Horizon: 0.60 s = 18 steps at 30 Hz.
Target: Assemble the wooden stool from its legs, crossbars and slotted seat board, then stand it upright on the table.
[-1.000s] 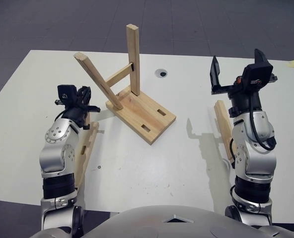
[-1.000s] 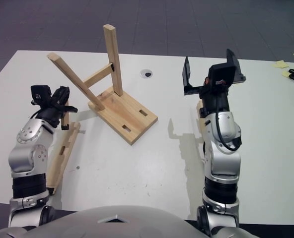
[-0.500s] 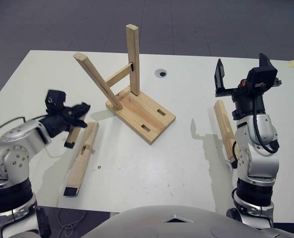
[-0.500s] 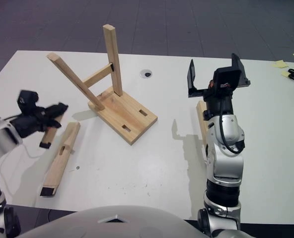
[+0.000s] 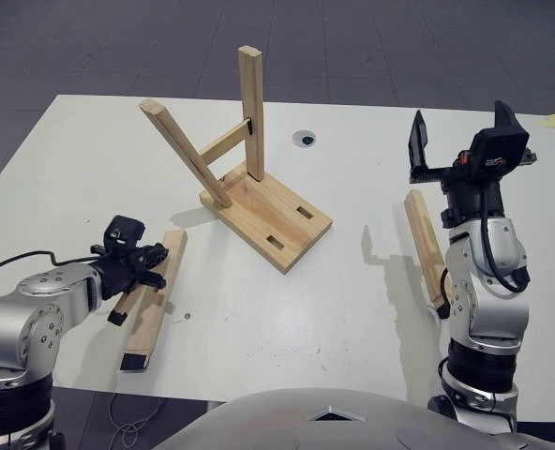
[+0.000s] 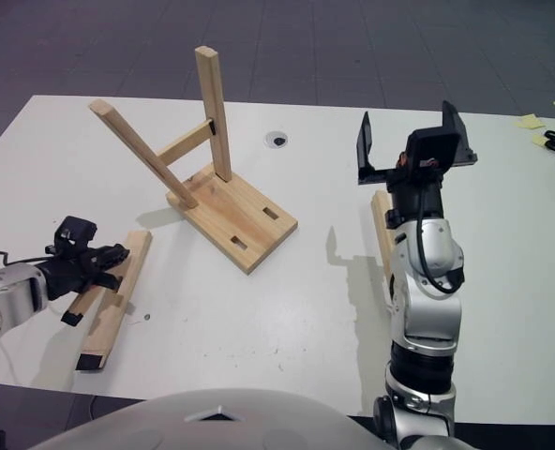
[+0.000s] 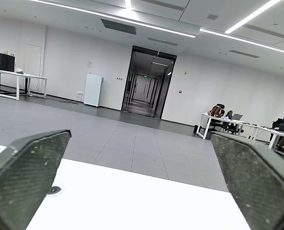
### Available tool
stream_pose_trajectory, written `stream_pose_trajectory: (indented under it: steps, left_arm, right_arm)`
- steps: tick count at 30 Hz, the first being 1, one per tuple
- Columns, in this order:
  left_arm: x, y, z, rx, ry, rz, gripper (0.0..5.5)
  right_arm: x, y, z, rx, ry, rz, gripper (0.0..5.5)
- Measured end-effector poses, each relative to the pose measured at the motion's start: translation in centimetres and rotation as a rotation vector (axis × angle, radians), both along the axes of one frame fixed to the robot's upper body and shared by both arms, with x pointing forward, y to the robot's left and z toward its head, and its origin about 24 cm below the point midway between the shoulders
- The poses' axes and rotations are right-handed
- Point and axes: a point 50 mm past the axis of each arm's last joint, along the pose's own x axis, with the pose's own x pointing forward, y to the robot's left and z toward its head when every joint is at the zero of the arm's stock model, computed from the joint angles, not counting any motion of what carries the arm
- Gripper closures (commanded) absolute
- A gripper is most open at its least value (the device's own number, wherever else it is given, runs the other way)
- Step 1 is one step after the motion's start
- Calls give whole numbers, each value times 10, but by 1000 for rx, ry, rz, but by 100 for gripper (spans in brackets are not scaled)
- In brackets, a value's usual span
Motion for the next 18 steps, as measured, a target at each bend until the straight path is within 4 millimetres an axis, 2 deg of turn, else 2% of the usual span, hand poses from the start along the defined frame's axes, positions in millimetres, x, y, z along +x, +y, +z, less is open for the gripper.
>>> stream_pose_trajectory:
  steps: [7, 11, 14, 18]
  left_arm:
    - [2, -3, -11, 3, 8, -25, 507]
    - [14, 2, -16, 34, -25, -28, 507]
    - [36, 3, -22, 68, -67, -57, 507]
    - [76, 0, -25, 64, -145, -71, 507]
  right_arm:
    - [0, 1, 1, 1, -3, 5, 10]
    - [1, 0, 1, 2, -5, 1, 10]
    - [1, 1, 3, 3, -11, 2, 10]
    - [3, 2, 4, 3, -16, 7, 10]
